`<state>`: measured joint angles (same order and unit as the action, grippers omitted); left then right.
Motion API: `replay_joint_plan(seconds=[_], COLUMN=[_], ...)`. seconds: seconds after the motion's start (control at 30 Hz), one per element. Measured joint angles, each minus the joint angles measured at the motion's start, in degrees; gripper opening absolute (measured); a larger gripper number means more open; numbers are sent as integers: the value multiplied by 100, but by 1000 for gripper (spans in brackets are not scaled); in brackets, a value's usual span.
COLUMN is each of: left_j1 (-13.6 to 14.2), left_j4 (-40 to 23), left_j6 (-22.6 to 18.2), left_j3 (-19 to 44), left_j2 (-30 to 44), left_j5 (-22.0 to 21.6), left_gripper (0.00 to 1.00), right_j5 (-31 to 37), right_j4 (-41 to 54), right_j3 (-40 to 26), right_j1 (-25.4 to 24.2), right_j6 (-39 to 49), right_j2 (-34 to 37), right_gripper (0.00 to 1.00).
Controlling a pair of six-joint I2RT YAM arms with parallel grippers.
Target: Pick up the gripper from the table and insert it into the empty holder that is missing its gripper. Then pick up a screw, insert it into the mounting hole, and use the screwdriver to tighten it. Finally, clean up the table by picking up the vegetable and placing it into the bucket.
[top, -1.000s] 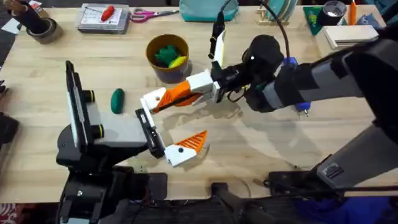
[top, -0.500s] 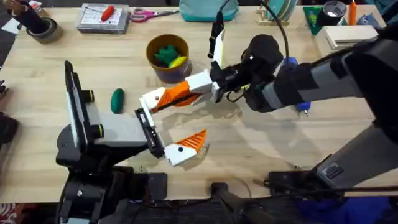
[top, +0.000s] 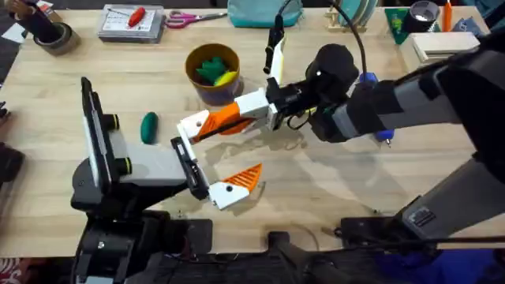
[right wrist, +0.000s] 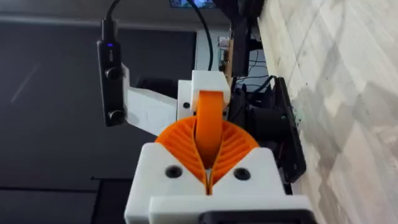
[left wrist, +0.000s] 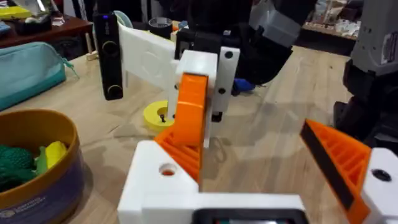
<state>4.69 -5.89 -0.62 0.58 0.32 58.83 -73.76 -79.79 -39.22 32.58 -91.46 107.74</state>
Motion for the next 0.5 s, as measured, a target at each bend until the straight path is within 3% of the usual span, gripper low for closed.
replay_joint_plan(seconds=[0.3, 0.37, 0.5], left_j1=[0, 0, 4], left_j4=[0, -3, -7], left_j6=[0, 2, 2], left_j3=[0, 0, 0], left_j2=[-2, -2, -1], left_j5=[-2, 11, 33], left_gripper=[986, 985, 985], right_j5=[0, 11, 44], right_j4=[4, 14, -2], right_j3=[-1, -3, -23], right_j1=[0, 8, 47], right_j6=[-2, -2, 17], right_j2=[0, 0, 0], right_gripper=[26, 287, 897])
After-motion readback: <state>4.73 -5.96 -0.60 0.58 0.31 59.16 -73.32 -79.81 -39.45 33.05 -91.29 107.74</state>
